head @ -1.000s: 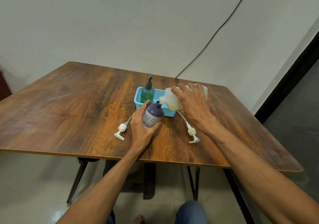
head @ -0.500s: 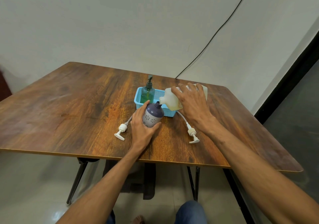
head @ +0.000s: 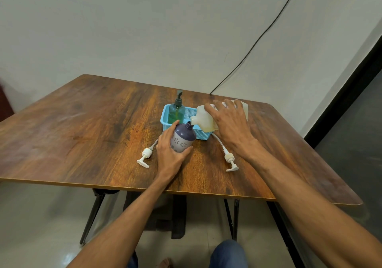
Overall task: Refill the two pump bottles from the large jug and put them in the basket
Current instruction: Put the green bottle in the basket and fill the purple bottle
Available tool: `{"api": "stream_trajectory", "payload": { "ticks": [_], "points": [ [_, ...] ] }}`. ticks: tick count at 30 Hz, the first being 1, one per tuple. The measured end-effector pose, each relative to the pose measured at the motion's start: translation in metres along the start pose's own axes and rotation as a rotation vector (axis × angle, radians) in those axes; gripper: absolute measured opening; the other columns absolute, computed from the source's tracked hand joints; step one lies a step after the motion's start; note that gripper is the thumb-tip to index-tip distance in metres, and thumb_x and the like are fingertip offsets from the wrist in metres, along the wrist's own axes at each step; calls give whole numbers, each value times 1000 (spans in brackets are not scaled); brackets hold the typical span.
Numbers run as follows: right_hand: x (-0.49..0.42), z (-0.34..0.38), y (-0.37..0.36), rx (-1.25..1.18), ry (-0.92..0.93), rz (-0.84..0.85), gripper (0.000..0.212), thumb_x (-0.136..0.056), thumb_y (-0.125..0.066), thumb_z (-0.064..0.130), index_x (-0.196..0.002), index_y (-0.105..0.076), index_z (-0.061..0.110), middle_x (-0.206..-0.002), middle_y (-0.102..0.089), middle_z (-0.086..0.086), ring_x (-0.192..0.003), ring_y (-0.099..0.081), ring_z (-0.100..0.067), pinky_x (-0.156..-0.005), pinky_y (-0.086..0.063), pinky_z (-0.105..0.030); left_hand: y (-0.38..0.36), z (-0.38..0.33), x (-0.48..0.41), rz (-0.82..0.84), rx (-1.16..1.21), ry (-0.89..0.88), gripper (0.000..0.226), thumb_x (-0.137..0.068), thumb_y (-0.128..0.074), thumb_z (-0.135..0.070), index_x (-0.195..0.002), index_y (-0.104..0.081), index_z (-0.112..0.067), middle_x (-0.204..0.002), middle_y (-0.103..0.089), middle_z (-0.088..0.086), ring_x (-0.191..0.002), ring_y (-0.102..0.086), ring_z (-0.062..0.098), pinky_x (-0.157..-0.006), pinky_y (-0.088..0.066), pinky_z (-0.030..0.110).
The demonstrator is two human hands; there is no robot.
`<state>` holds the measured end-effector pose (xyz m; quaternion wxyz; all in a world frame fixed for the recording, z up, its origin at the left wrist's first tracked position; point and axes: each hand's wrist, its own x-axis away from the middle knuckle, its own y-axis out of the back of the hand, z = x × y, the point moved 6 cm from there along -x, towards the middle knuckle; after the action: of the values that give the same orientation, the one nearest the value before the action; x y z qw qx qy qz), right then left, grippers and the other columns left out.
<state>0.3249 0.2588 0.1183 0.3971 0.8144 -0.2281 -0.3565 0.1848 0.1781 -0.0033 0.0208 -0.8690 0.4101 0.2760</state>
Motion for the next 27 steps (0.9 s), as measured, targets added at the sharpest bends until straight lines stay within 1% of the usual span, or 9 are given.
{"api": "stream_trajectory", "payload": {
  "ticks": [6,15,22,27],
  "points": [
    [0,0,0,7,-1,-7,77,-79,-84,27,-142,-40,26,-144,-53,-10,-129,-50,-37,-107,-36,-57,0,0,0,11,2,5,90,-73,-90,-17,-149,-43,-11,-143,-53,10,-131,-51,23,-108,-47,51],
    [-1,0,-3,19,1,-10,80,-76,-87,31,-141,-40,26,-142,-55,-10,-127,-52,-37,-106,-38,-58,-1,2,0,10,-6,4,89,-74,-90,-19,-149,-43,-11,-144,-53,10,-131,-51,22,-109,-46,51],
    [-1,2,-4,19,-3,3,79,-80,-84,32,-143,-37,28,-145,-52,-11,-130,-49,-38,-109,-35,-58,0,5,-1,2,-8,1,89,-73,-90,-20,-149,-44,-12,-144,-54,8,-131,-51,20,-109,-46,51],
    [-1,1,-2,30,2,-8,77,-79,-84,30,-141,-39,27,-142,-54,-10,-127,-51,-37,-105,-37,-57,-1,6,-1,0,-12,-4,90,-73,-90,-22,-149,-44,-14,-143,-55,7,-129,-52,19,-107,-47,51]
  ]
}}
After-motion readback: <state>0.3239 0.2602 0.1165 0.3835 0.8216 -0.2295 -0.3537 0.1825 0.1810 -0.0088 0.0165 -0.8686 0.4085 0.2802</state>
